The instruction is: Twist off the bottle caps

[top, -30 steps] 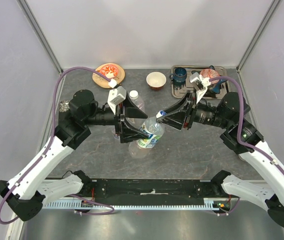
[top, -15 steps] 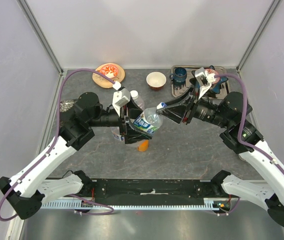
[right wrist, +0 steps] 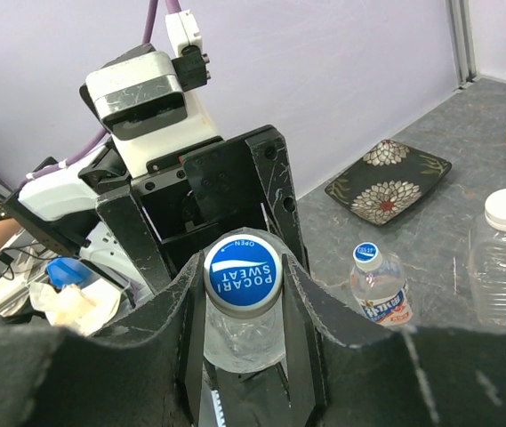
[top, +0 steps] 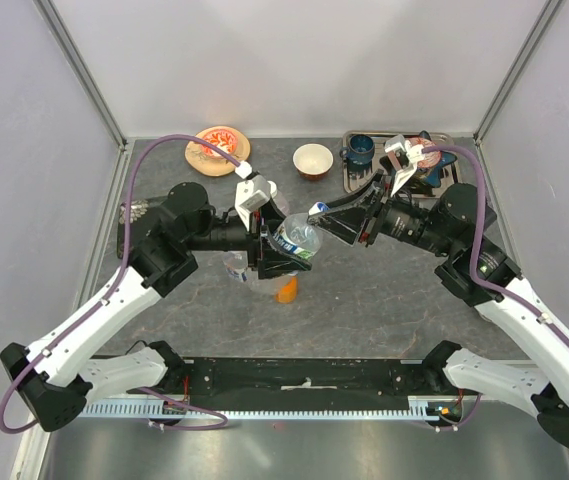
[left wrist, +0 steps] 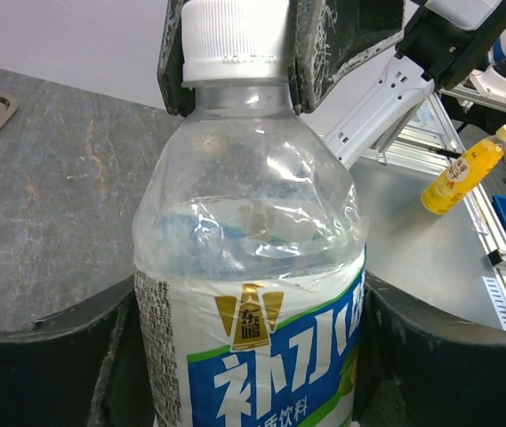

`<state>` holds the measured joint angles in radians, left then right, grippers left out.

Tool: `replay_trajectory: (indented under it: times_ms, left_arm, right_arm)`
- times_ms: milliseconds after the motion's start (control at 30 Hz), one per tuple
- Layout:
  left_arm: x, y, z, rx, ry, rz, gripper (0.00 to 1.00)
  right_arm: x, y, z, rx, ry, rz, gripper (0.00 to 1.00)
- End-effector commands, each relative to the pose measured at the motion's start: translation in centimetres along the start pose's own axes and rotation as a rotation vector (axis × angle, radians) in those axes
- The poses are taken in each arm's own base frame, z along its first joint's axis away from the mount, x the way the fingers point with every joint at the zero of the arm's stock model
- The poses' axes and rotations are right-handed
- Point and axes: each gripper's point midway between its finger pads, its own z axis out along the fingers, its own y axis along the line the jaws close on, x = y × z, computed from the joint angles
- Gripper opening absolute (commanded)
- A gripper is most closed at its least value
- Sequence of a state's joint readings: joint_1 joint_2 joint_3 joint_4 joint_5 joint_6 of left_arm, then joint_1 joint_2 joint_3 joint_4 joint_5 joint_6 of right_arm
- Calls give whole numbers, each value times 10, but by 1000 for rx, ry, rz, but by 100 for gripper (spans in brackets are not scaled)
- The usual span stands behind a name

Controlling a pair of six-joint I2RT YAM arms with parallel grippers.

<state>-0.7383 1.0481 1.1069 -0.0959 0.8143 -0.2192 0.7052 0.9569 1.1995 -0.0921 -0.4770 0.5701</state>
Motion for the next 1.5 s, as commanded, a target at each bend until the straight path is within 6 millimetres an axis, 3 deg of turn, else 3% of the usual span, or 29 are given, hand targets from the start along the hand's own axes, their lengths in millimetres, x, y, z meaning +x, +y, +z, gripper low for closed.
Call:
replay_trajectory:
  times_ms: [0,100,133,167,267,367,500,533,567,600,633,667,800,1233,1467]
  left_arm:
    - [-7,-3,4,23,-22,37,65]
    - [-5,-4,2,23,-20,44,54]
    - [-5,-3,1,17,-20,51,53]
    - [-4,-2,0,4,-18,51,51]
    - [-3,6,-4,-57,-27,61,47]
    - [-3,20,-8,-154,-45,75,39]
    - [-10,37,-14,-319,-94,135,30]
    - [-11,33,-12,-331,-97,164,29]
    - [-16,44,-17,-423,-118,178,28]
    - [-18,47,-19,-467,-127,190,23]
    - [-19,43,-15,-483,-127,219,20]
    - [-22,54,-21,-576,-136,229,17]
    - [-24,58,-19,-678,-137,277,10]
    - [-16,66,3,-782,-76,331,9]
    - [-19,64,1,-784,-88,331,10]
  right_arm:
    - [-10,11,0,-23,-34,-10,0]
    - [-10,5,-3,21,-35,-11,3]
    - [-11,3,-4,34,-31,-24,21]
    - [-17,6,-6,44,-42,-36,48]
    - [-28,-2,-13,127,-71,-50,76]
    - [-45,-11,-23,223,-143,-48,85]
    - [-56,-29,-29,340,-199,-4,87]
    - [-57,-31,-29,357,-204,6,87]
    - [-63,-35,-32,392,-226,13,87]
    - [-58,-39,-30,408,-205,38,87]
    - [-60,-44,-31,439,-216,49,87]
    - [-62,-45,-31,449,-222,59,87]
    - [-59,-45,-27,453,-204,94,84]
    - [-47,-41,-11,424,-163,135,82]
    - [-25,-56,-3,464,-108,158,77]
